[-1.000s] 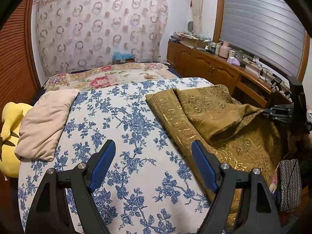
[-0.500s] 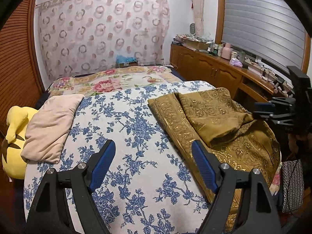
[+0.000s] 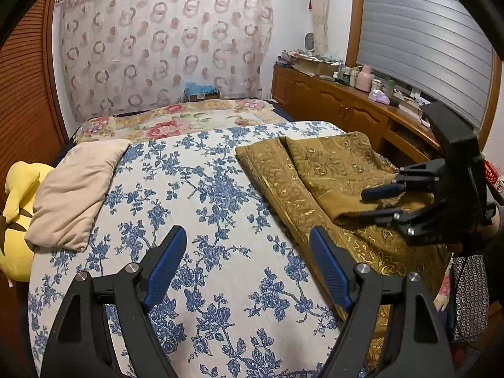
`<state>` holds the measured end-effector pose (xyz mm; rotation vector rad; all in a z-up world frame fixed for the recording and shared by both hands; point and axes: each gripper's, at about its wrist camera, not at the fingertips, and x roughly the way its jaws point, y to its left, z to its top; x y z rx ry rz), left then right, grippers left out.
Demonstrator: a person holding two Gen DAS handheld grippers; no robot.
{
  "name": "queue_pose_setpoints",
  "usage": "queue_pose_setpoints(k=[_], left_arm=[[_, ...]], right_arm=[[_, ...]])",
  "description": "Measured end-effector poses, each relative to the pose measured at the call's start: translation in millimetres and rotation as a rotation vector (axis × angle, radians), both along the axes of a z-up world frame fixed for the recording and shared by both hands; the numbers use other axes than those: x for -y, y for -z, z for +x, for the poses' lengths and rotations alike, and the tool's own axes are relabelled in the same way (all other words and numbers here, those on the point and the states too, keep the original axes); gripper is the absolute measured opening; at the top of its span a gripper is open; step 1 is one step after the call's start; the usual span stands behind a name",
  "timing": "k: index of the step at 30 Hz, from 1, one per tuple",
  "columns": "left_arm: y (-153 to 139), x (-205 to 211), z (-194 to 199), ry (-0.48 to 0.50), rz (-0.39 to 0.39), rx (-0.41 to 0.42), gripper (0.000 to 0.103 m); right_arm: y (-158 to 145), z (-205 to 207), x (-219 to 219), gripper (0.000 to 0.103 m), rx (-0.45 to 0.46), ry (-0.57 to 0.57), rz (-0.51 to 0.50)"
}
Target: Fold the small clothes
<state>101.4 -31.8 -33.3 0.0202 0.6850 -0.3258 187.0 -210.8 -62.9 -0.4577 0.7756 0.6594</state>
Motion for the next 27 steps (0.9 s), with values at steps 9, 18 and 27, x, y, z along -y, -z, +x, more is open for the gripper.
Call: queue_pose_setpoints(k=[9, 18, 27], left_arm=[[7, 1, 0, 0.005, -0.009, -0.011, 0.082], [11, 3, -2, 0.014, -0.019, -0.021, 0.081], [13, 2, 0, 0.022, -0.051, -0.037, 0.082]], right_arm=[[16, 13, -9, 0.039, -0.025, 0.005, -0.099], [9, 13, -5, 0.003, -0.010, 0.009, -0.076], [-57, 38, 42, 0.002, 0.145, 0.194, 0.026]])
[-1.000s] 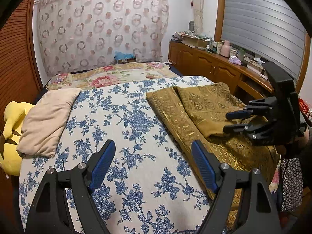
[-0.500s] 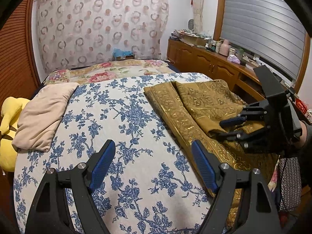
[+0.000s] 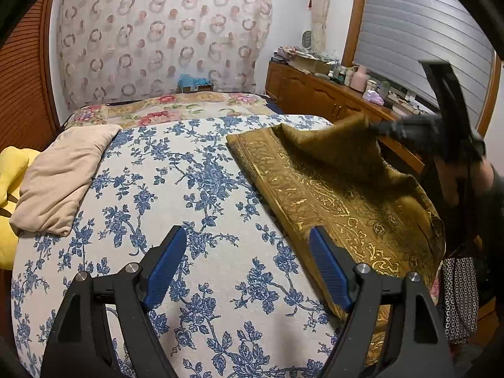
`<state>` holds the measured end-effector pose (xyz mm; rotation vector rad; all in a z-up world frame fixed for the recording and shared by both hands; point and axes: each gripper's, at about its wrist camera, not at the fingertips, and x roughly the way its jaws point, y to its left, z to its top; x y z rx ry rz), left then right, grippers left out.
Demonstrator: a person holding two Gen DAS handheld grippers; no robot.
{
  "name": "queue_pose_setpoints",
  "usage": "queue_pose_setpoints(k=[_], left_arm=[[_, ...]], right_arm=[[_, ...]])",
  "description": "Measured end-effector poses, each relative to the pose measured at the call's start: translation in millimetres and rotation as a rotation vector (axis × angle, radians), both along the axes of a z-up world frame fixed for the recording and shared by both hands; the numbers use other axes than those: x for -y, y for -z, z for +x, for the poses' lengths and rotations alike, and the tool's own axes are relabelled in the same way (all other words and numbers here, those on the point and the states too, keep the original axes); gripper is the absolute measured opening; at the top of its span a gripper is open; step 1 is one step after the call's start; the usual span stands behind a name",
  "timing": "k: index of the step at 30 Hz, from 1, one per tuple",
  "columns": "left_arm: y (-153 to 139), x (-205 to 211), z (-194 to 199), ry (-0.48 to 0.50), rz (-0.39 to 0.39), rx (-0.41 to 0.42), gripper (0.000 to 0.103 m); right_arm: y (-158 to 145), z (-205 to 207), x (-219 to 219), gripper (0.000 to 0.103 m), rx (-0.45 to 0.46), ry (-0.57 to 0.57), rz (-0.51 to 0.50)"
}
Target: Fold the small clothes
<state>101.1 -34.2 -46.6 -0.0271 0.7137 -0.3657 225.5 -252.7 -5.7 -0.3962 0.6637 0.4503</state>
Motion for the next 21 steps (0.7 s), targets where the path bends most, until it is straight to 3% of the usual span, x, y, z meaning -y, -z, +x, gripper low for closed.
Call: queue_pose_setpoints(k=[7, 11, 16, 21], left_arm=[[1, 2, 0, 0.006, 0.003, -0.003, 0.082], [4, 3, 0, 0.008, 0.007, -0.011, 0.082], [7, 7, 1, 0.020, 0.005, -0.020, 0.082], [9, 15, 0, 0.041, 0.019, -0.023, 0.082]], right_arm=[[-20, 56, 39, 0.002, 0.093, 0.238, -0.017], [-18, 76, 58, 0.003, 0.091, 0.348, -0.022], [-18, 63, 57, 0.004, 0.067, 0.303, -0.024], [-18, 35, 62, 0.014, 0.025, 0.250, -0.013]])
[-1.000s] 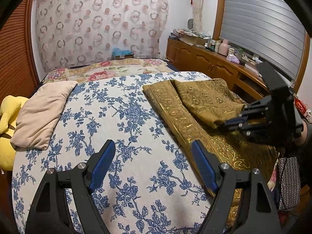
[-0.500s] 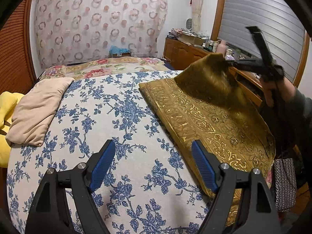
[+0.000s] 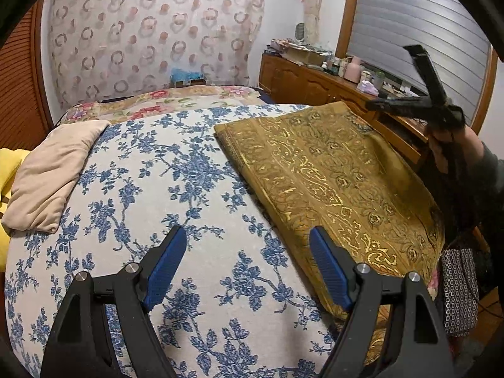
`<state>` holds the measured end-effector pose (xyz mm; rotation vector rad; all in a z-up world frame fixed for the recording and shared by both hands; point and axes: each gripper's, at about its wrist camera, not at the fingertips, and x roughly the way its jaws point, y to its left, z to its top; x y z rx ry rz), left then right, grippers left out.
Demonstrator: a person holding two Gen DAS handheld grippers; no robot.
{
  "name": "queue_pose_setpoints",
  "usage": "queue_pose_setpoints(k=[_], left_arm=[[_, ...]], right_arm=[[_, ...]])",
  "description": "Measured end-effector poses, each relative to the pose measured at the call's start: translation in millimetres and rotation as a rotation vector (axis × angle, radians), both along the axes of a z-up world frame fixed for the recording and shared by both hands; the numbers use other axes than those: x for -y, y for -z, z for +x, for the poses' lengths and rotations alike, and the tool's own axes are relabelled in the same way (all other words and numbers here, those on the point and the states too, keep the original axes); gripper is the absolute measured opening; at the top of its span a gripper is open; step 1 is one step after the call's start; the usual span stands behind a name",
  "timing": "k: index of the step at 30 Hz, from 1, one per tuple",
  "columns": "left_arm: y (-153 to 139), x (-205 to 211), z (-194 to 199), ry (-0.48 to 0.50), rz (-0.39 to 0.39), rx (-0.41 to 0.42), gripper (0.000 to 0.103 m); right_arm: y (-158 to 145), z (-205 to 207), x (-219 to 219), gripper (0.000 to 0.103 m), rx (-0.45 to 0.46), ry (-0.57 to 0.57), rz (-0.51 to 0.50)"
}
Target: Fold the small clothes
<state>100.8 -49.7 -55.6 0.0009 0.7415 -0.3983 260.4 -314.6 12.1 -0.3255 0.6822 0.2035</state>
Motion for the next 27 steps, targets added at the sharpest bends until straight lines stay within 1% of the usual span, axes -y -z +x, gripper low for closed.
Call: queue_pose_setpoints(k=[2, 7, 8, 9, 10, 11, 16, 22, 27], left_arm=[[1, 3, 0, 0.008, 0.007, -0.004, 0.082], [7, 13, -1, 0.032, 0.018, -0.026, 0.082], [8, 14, -1, 0.038, 0.021, -0.029, 0.082], [10, 17, -2, 0.044, 0.025, -0.032, 0.082], [11, 20, -2, 0.052, 0.029, -0.036, 0.082], [12, 22, -3, 0.056, 0.032, -0.039, 0.082], [18, 31, -5, 0.082, 0.038, -0.058, 0.082], [27, 39, -18, 0.127, 0.037, -0.095, 0.081], [31, 41, -30, 0.171, 0.006, -0.128, 0.072]], right_arm=[[-3, -18, 8, 0.014, -0.012, -0.021, 0.014], [1, -62, 24, 0.015, -0.040, -0.074, 0.047], [3, -70, 27, 0.017, -0.048, -0.080, 0.051], [5, -77, 31, 0.027, -0.056, -0.082, 0.053], [5, -83, 37, 0.031, -0.063, -0.082, 0.053], [6, -88, 41, 0.033, -0.068, -0.083, 0.053], [8, -114, 56, 0.033, -0.092, -0.074, 0.065], [5, -130, 65, 0.033, -0.104, -0.087, 0.064], [3, -144, 67, 0.033, -0.115, -0.106, 0.082]])
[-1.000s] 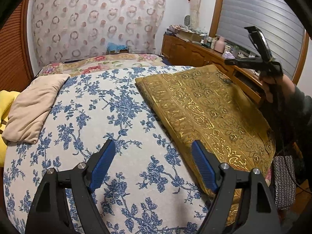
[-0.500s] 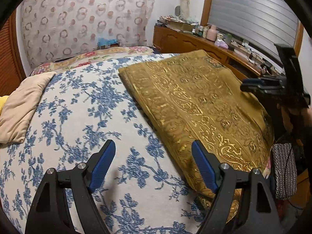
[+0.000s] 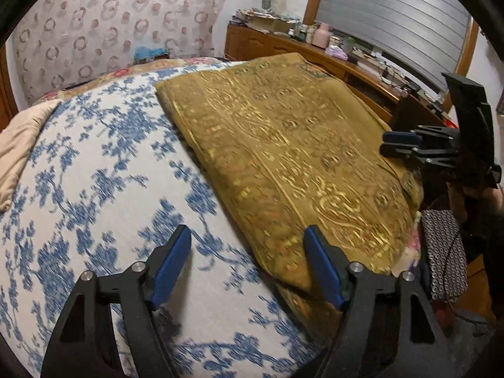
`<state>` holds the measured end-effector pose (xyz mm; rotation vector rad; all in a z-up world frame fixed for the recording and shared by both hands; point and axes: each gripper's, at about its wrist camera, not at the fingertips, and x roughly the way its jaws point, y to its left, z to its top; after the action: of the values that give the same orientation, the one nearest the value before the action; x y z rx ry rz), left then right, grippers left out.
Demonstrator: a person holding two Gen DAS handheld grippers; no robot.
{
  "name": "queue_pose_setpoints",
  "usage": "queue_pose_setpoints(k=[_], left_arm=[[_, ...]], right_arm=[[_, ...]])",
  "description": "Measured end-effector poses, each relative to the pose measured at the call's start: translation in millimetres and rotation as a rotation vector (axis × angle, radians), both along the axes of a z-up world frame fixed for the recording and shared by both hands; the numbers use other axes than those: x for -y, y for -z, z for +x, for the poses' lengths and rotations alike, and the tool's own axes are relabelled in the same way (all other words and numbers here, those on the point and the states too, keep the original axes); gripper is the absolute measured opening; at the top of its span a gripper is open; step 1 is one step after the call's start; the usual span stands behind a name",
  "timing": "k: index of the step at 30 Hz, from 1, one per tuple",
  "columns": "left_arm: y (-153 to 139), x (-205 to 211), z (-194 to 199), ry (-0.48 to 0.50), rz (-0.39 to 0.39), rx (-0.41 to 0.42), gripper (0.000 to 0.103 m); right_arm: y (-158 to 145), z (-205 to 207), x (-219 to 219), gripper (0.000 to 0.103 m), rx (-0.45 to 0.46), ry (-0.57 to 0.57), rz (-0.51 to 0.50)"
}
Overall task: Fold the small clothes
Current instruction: 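Grasp the folded shirt's end with the left gripper and lift it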
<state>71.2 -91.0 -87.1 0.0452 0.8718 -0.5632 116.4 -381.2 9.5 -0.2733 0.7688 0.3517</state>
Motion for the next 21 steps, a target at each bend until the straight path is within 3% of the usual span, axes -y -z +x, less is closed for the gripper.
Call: queue_pose_setpoints(k=[7, 12, 15, 17, 19, 21], left_arm=[[5, 4, -15, 0.038, -0.008, -0.024, 0.063], [5, 10, -28, 0.080, -0.015, -0.030, 0.057], [4, 11, -31, 0.108, -0.036, -0.047, 0.045], [5, 12, -31, 0.124, -0.049, -0.065, 0.018], [3, 12, -31, 0.125, -0.056, -0.065, 0.009], [-4, 11, -29, 0.124, -0.092, -0.055, 0.007]], right_arm=[[3, -11, 9, 0.033, -0.011, -0.015, 0.001], [7, -10, -9, 0.033, -0.001, -0.029, 0.008], [5, -14, -9, 0.033, 0.002, -0.042, 0.022], [6, -15, -9, 0.033, 0.001, -0.055, 0.029], [8, -16, -13, 0.034, -0.002, -0.070, 0.037], [8, -17, -17, 0.034, -0.004, -0.085, 0.041]])
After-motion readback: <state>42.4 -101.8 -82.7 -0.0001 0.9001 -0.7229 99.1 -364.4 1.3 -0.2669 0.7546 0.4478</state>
